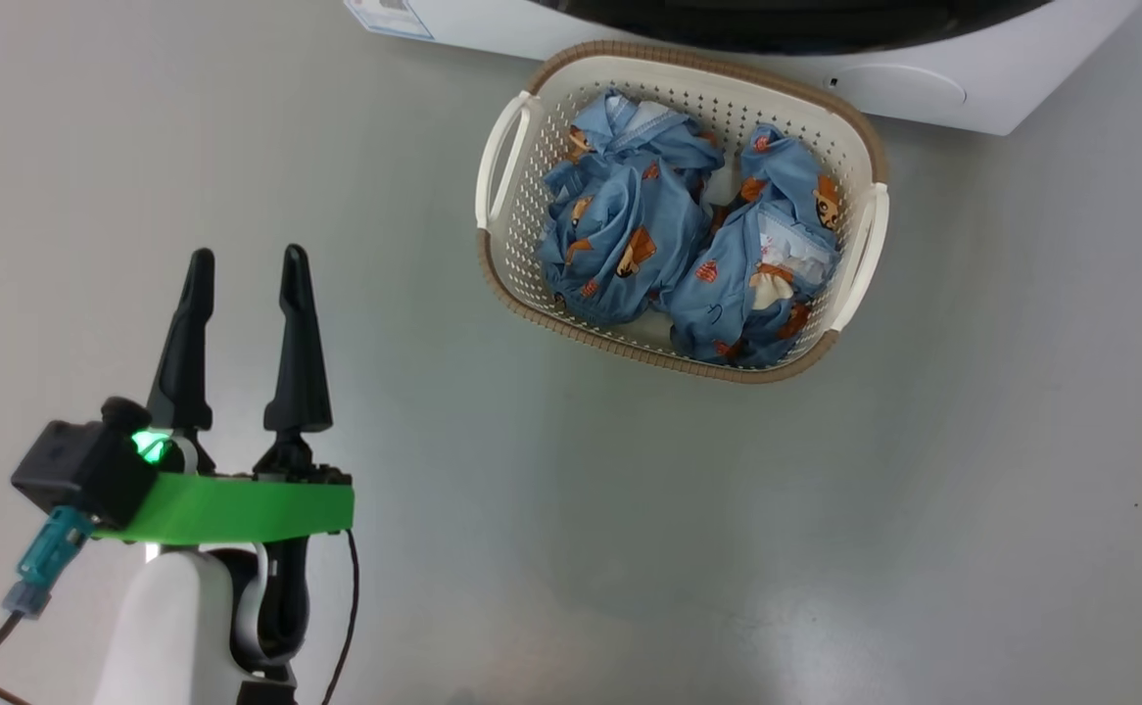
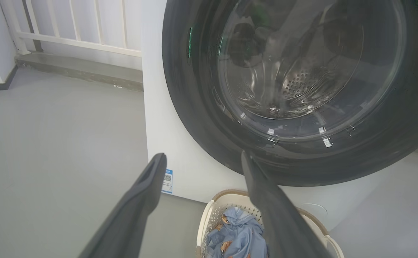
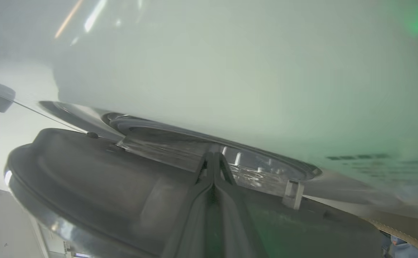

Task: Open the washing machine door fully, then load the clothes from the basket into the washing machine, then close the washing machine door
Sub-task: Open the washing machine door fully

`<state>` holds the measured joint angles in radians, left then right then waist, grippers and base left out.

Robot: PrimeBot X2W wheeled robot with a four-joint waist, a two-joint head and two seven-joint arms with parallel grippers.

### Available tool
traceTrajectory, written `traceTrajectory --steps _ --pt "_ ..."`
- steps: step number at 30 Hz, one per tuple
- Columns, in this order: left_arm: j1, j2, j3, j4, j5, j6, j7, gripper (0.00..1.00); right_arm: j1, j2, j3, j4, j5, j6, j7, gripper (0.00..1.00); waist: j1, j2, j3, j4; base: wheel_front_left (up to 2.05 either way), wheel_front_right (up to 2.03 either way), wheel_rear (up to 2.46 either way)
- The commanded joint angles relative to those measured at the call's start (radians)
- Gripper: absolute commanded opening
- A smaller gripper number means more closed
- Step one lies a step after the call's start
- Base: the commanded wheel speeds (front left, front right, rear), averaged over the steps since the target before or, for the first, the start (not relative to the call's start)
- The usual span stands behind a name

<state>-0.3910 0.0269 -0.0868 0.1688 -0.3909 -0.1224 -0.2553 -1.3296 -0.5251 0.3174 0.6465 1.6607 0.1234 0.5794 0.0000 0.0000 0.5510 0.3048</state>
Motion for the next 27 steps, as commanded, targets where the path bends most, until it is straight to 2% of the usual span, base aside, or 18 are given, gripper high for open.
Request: traceTrajectory --steps 1,17,27 --pt "-0.003 0.023 0.034 -0.029 -0.008 0.006 -0.006 1.00 0.012 0.036 0.018 -0.020 -0.017 0.007 0.027 0.00 0.0000 0.0000 -0.010 -0.001 0.00 0.00 0.00" --pt "0.044 0.023 0.063 -0.003 0.018 0.002 -0.006 1.00 0.217 0.087 0.055 -0.081 0.012 0.007 0.121 0.00 0.0000 0.0000 -0.146 -0.047 0.00 0.00 0.00" --pt "0.092 0.023 0.082 0.011 0.040 -0.002 -0.006 1.00 0.360 0.092 0.061 -0.142 0.023 0.007 0.163 0.00 0.0000 0.0000 -0.253 -0.045 0.00 0.00 0.00"
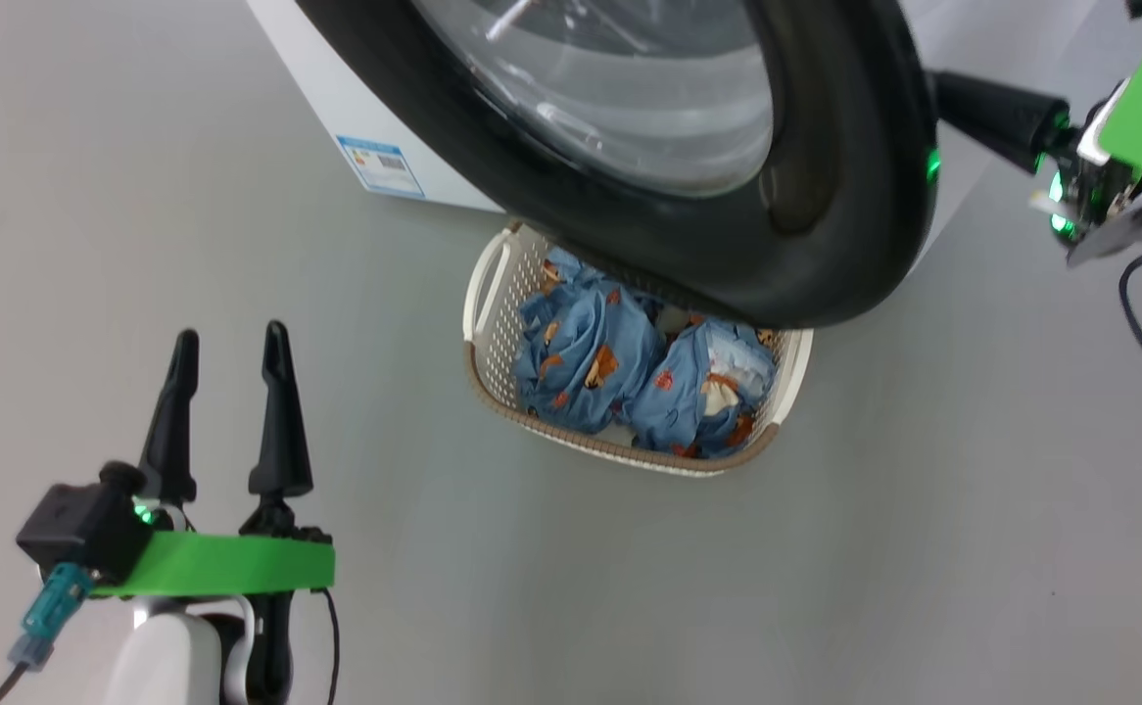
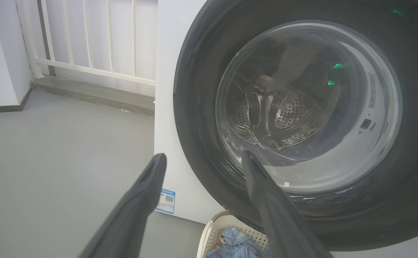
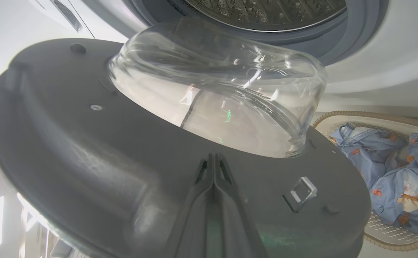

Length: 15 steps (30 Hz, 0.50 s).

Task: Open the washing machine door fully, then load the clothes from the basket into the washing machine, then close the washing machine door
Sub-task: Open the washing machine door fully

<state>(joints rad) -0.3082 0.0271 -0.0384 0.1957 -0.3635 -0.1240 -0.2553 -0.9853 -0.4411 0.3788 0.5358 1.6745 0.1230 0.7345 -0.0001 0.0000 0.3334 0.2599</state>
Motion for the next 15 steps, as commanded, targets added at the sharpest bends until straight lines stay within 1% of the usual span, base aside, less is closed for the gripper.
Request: traceTrajectory --steps 1,6,15 --pt "0.016 0.023 0.036 -0.013 0.015 -0.001 -0.006 1.00 0.030 0.010 0.000 -0.036 0.012 0.008 0.013 0.00 0.0001 0.0000 -0.046 0.002 0.00 0.00 0.00" --pt "0.047 0.023 0.045 -0.001 0.023 -0.002 -0.006 1.00 0.098 0.021 -0.002 -0.055 0.019 0.008 0.023 0.00 0.0001 0.0000 -0.103 0.017 0.00 0.00 0.00" --pt "0.097 0.023 0.056 0.017 0.039 -0.003 -0.006 1.00 0.222 0.050 -0.014 -0.073 0.027 0.008 0.031 0.00 0.0001 0.0000 -0.183 0.077 0.00 0.00 0.00"
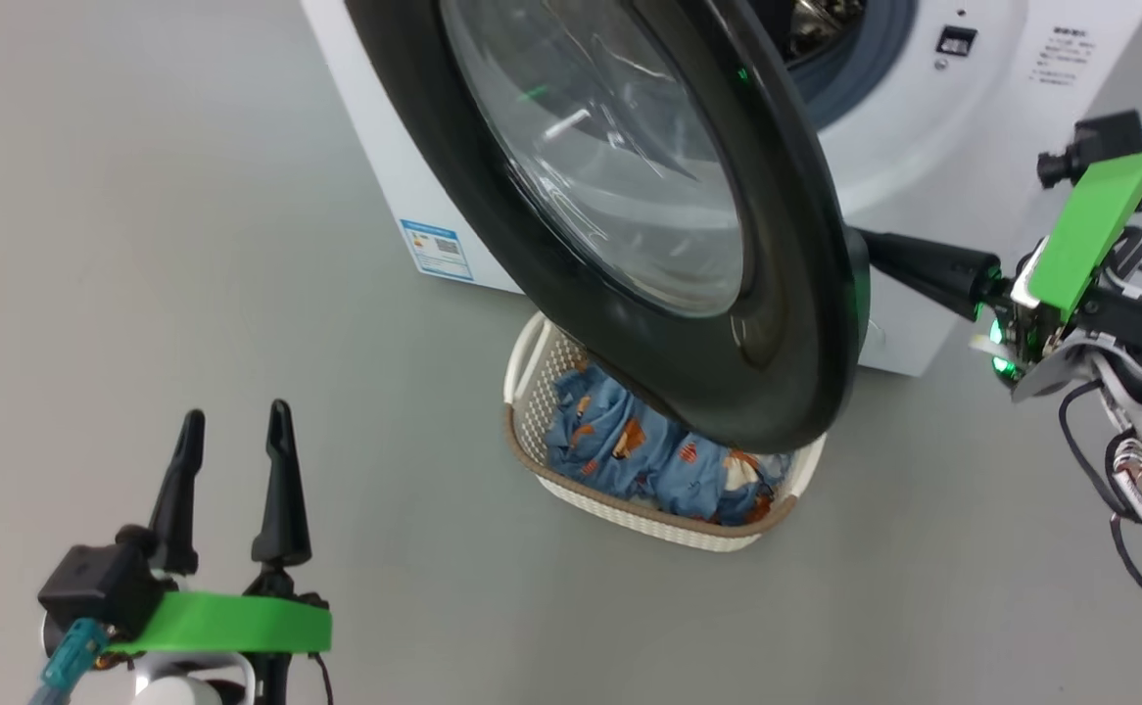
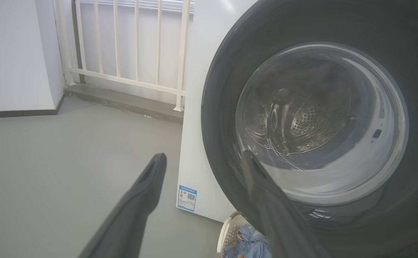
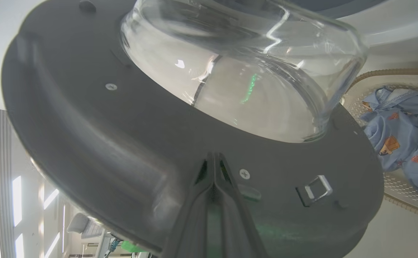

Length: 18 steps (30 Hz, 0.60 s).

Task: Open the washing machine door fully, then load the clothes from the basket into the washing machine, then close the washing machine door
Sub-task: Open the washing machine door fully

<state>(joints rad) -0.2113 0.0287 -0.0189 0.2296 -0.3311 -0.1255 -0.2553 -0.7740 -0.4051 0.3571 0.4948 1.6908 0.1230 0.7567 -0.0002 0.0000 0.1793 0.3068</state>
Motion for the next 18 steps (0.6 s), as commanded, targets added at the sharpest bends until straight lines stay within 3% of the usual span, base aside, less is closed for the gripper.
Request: traceTrajectory --steps 1,18 --pt "0.005 0.022 0.038 -0.015 0.009 -0.002 -0.006 1.00 0.021 0.018 0.008 -0.034 0.009 0.008 0.011 0.00 0.0002 0.0000 -0.035 0.037 0.00 0.00 0.00" --pt "0.045 0.030 0.035 0.029 0.024 -0.004 -0.006 1.00 0.161 0.090 -0.027 -0.063 0.008 0.008 0.048 0.00 0.0002 0.0000 -0.113 0.183 0.00 0.00 0.00"
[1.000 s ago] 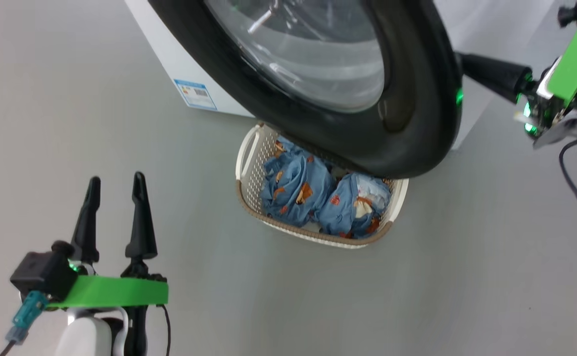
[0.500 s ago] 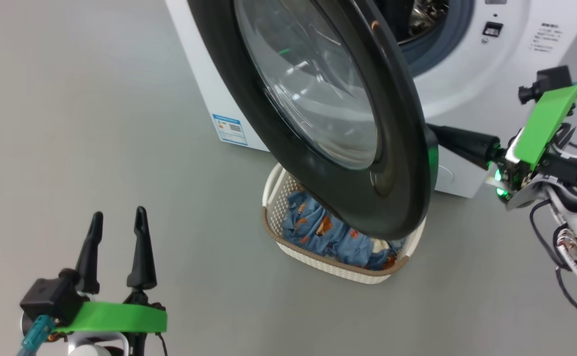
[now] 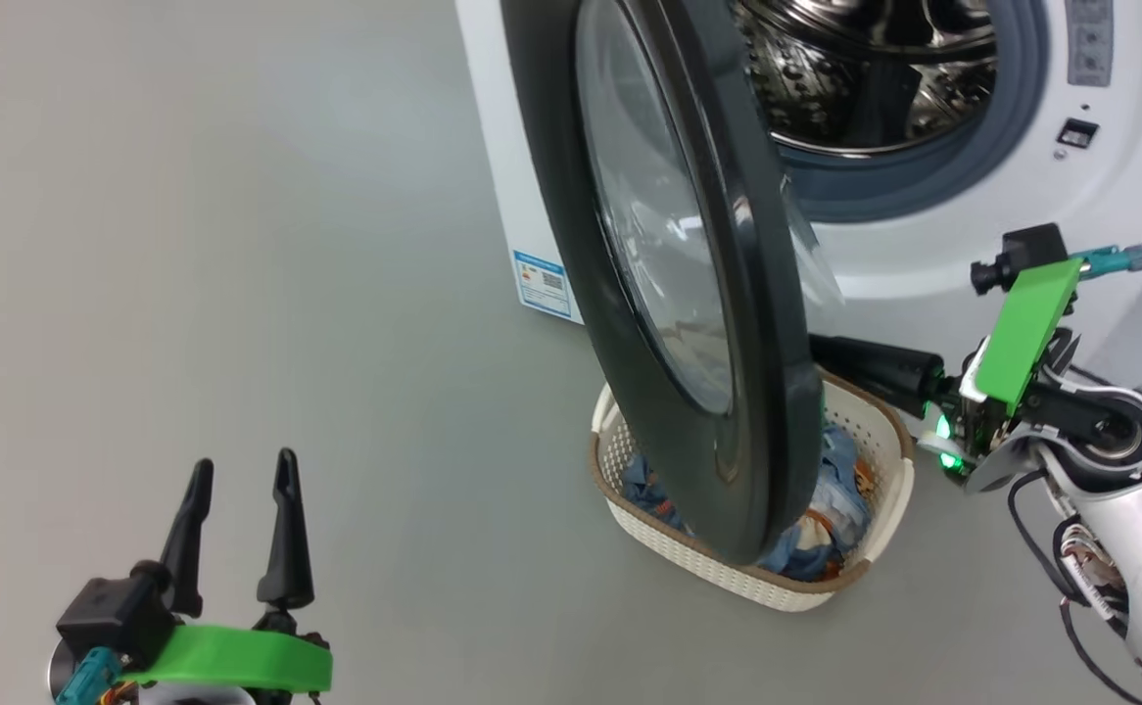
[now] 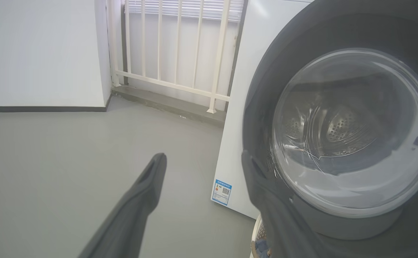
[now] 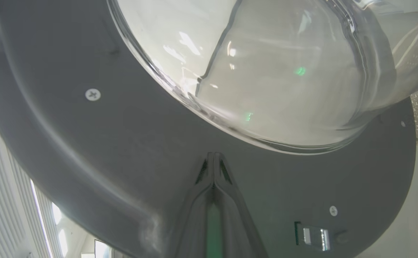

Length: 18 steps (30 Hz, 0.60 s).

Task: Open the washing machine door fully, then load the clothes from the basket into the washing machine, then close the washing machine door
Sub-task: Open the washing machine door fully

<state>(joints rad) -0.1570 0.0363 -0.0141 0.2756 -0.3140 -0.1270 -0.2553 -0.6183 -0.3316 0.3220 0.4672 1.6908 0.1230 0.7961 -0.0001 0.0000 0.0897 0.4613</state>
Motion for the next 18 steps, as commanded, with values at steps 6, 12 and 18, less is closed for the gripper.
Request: traceTrajectory --steps 6,12,18 --pt "-0.005 0.038 0.024 -0.006 0.007 -0.002 -0.006 1.00 0.034 0.044 -0.006 -0.044 0.006 0.008 0.024 0.00 0.0001 0.0000 -0.042 0.069 0.00 0.00 0.00" --pt "0.000 0.044 0.029 -0.012 0.003 0.003 -0.006 1.00 0.030 0.065 -0.013 -0.043 -0.006 0.008 0.037 0.00 0.0001 0.0000 -0.042 0.073 0.00 0.00 0.00" --pt "0.008 0.047 0.030 -0.018 -0.001 0.009 -0.006 1.00 0.026 0.079 -0.025 -0.036 -0.019 0.008 0.052 0.00 0.0001 0.0000 -0.046 0.072 0.00 0.00 0.00"
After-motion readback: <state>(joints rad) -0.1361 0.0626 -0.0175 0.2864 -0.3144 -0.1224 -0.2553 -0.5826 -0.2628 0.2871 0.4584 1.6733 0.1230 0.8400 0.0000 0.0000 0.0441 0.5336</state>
